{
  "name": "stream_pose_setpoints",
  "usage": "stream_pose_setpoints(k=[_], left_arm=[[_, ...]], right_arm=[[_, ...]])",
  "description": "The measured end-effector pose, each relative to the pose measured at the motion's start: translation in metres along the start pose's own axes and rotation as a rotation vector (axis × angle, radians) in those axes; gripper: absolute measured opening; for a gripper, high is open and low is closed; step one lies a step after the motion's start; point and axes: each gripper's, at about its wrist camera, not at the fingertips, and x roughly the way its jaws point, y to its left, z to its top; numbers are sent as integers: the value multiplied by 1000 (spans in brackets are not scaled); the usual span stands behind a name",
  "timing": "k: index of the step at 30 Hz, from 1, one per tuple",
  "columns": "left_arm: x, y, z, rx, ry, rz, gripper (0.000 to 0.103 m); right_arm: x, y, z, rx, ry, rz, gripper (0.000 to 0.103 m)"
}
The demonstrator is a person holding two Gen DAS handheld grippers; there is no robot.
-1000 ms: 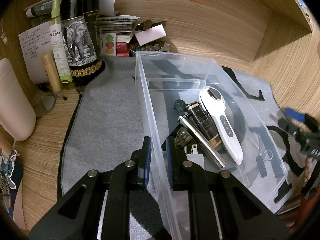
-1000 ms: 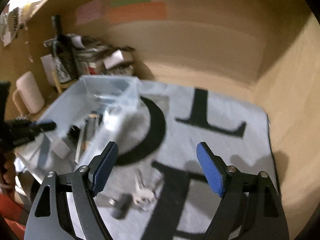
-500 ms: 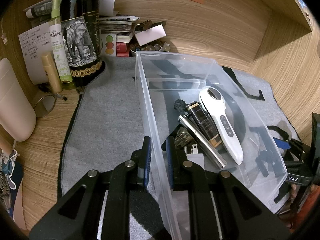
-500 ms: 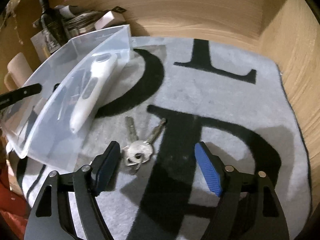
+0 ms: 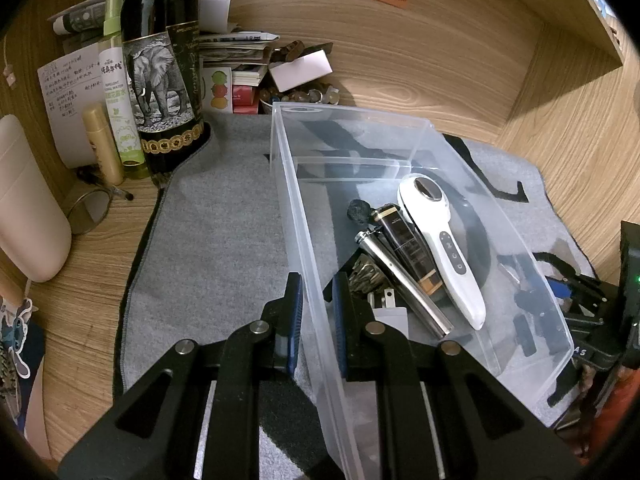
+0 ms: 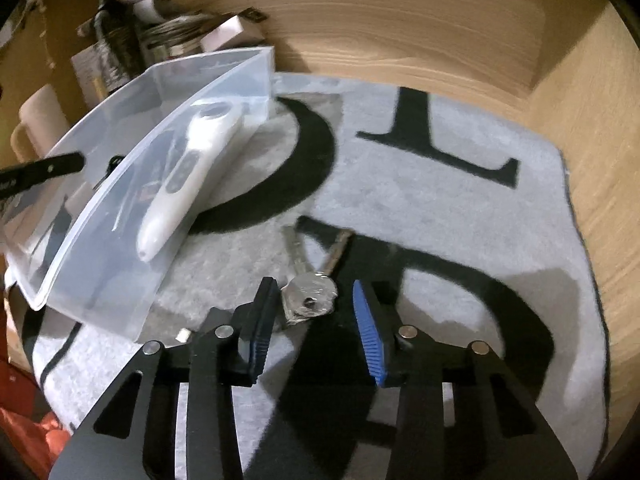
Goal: Organize rigid objects
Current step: 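Move the right gripper to the keys and grasp the key ring, then carry the keys into the clear box and open the right gripper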
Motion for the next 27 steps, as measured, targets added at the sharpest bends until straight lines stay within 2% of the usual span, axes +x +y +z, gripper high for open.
stream_pose_setpoints(k=[1,2,3,11,27], left_arm=[[0,0,0,-1,-1,0,13],[0,0,0,-1,-1,0,13],[0,-1,0,-1,-1,0,13],[0,-1,0,0,1,-1,13],[0,-1,0,-10,-4,-14,13]], right_arm=[[1,2,0,-8,-4,-4,35],[2,2,1,-15,-9,-4,26],[2,2,2,-14,-10,4,23],[-7,-4,11,27,-38,-3,23],[-63,11,64,-47,-264,-2,23]])
